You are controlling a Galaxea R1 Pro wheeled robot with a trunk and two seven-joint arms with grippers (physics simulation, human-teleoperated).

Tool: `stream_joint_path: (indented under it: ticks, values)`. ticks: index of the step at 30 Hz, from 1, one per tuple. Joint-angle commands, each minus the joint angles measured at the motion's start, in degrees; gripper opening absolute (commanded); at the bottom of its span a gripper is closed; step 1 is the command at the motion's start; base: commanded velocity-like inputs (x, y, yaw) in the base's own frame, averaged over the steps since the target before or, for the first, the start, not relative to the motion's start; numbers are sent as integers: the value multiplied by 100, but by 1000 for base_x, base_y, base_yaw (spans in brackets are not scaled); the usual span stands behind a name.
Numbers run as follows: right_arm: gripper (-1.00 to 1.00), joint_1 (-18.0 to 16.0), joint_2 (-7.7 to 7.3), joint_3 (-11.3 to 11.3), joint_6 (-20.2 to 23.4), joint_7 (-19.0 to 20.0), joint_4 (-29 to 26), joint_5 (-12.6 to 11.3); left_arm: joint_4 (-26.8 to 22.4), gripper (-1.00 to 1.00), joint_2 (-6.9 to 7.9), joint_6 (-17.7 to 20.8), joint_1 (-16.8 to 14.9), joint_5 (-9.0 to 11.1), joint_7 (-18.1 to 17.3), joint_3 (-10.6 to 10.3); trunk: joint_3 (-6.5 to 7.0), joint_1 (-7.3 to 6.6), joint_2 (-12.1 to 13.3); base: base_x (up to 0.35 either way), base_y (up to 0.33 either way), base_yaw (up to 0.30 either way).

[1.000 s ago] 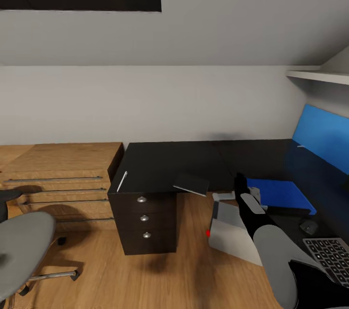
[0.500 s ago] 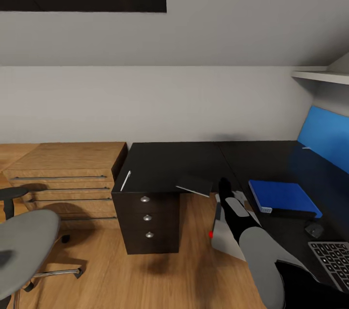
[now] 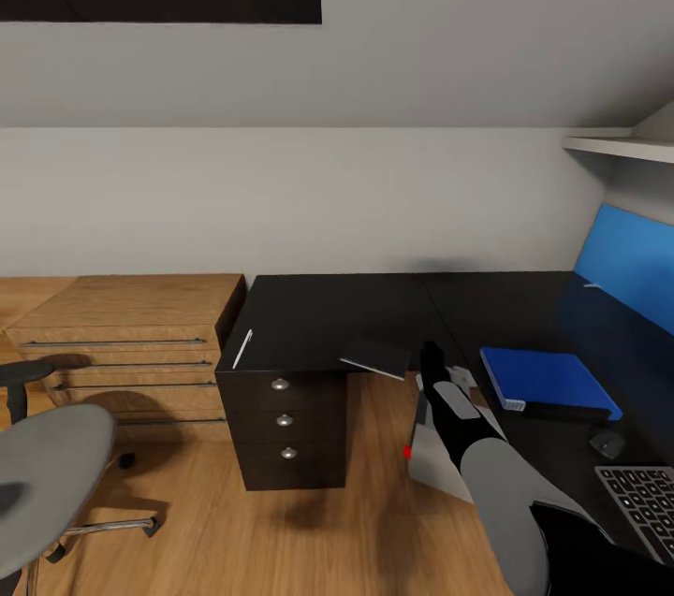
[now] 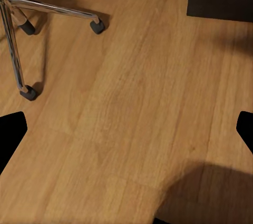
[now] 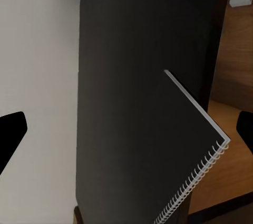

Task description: In the bedroom, organize the workspace by keeping the computer under the desk, ensuring the monitor is on the desk, placing the keyboard on the desk next to the monitor, placing the mouse on the desk next to the keyboard, moving the folder from the swivel chair onto the desk next to the mouse, stacking the notebook on top of the folder with the pen on top of the notebook, and positioning the swivel chair next to the desk.

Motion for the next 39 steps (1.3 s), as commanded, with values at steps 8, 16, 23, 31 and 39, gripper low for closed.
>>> stream_joint_path:
  ticks: [8,16,23,31,39]
  values:
    - [100,-3,21,4,-18,30,-3,-74,2,100,6,-48,-3,29,44,-37,-6,0,-4,0,0,0]
    - [100,-3,25,-3,-18,35,2,-78,-7,100,1,-34,-3,34,73,-30,-42,44,-84,0,0,0]
    - [100,-3,25,-5,-17,40,22,-78,-7,100,7,-9,-3,61,84,-42,-168,198,-364,0,0,0]
    - [100,5,24,-3,-17,36,23,-78,-485,100,13,342,-3,130,48,-58,-311,373,-685,0,0,0]
    - [100,6,20,-4,-17,36,23,-78,-1606,100,28,1865,-3,128,42,-46,-455,549,-1006,0,0,0]
